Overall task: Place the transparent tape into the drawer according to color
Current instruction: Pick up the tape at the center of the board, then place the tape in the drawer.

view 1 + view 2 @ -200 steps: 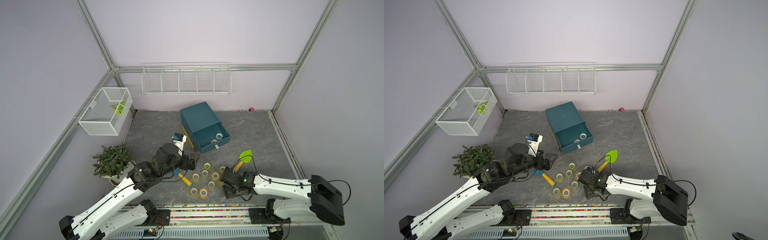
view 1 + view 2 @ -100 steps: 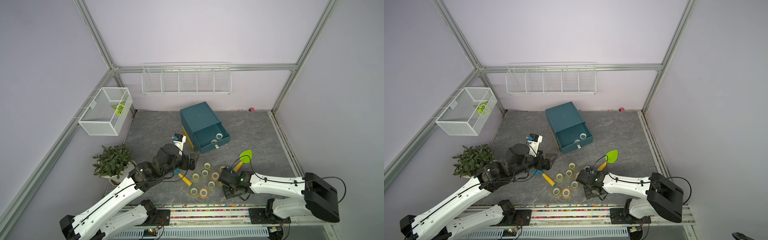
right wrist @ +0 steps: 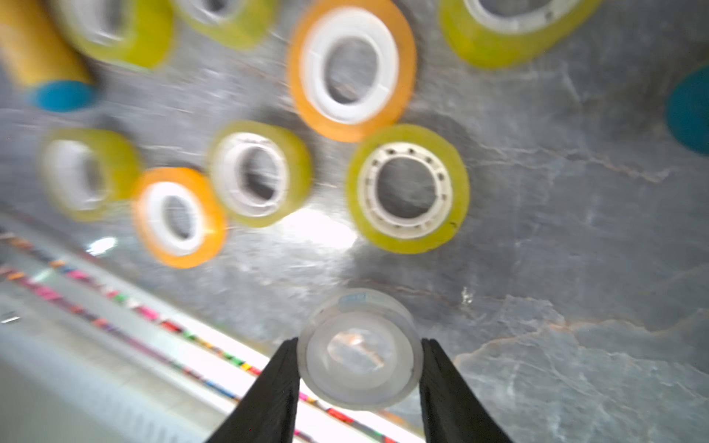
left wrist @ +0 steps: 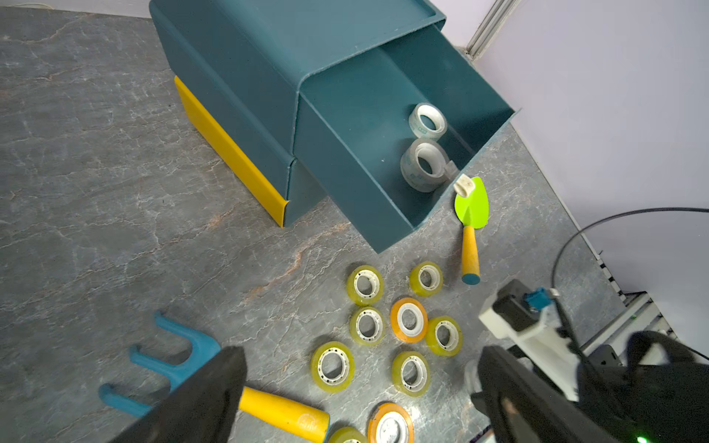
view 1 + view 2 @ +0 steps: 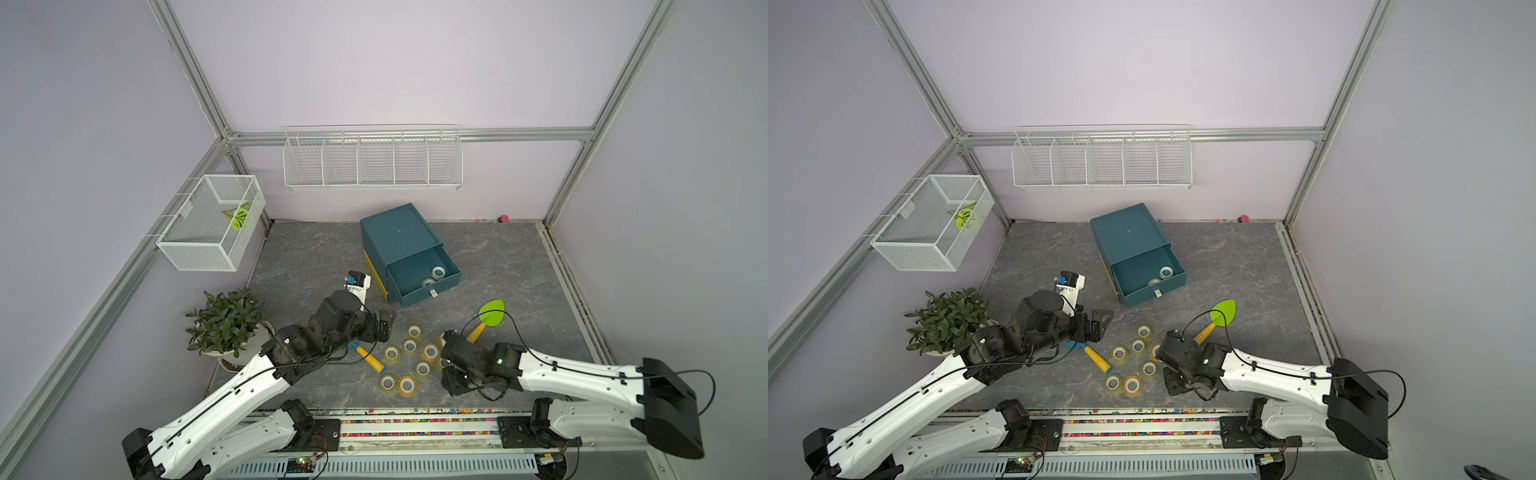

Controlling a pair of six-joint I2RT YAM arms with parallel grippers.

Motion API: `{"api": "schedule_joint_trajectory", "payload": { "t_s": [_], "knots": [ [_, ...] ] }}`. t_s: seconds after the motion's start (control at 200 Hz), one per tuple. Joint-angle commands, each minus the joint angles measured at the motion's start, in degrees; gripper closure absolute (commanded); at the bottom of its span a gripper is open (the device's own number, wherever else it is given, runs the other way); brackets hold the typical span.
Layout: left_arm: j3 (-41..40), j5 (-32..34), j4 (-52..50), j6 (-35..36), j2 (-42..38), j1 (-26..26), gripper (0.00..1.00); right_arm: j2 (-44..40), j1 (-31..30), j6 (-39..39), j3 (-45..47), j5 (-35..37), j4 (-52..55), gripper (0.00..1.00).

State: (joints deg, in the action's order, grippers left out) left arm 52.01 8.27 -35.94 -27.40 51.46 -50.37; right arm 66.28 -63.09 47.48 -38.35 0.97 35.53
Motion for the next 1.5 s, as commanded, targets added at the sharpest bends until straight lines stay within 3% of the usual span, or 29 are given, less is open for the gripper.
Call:
{"api": "schedule_joint_trajectory", "payload": {
  "t_s": [0.0,0.16,0.315,0.675,0.87,1.04,1.21,1.495],
  "knots": [
    [-1.7,2.04,-0.79,-1.49,-0.87,-0.17,0.0,-5.01,-0.38,-1.19,-3.25,-2.08,0.51,0.55],
    [-3.9,3.38,-0.97,-3.29,-2.81,-0.17,0.0,-11.36,-0.08,-3.28,-8.38,1.21,2.03,0.55],
    [-4.67,3.75,-1.3,-4.08,-4.58,-0.19,0.0,-10.31,4.38,-8.44,-17.99,0.66,4.65,0.55],
    [-1.4,4.43,-3.14,-3.9,-4.97,-0.17,0.0,9.14,18.2,-17.91,-41.2,0.1,7.27,0.53],
    [0.76,5.49,-4.13,-3.49,-4.32,-0.17,0.0,19.12,19.28,-21.64,-50.81,6.46,11.56,0.52],
    [1.98,6.22,-4.05,-3.41,-2.97,-0.21,0.0,24.16,20.08,-22.34,-54.95,9.43,13.25,0.5],
    [4.37,6.4,-3.96,-2.82,-0.38,0.05,0.0,27.5,20.38,-22.26,-57.07,9.71,13.6,0.39],
    [9.73,8.34,-3.6,-1.35,2.43,1.6,0.0,27.0,20.38,-21.75,-60.01,10.05,13.65,0.32]
  ]
}}
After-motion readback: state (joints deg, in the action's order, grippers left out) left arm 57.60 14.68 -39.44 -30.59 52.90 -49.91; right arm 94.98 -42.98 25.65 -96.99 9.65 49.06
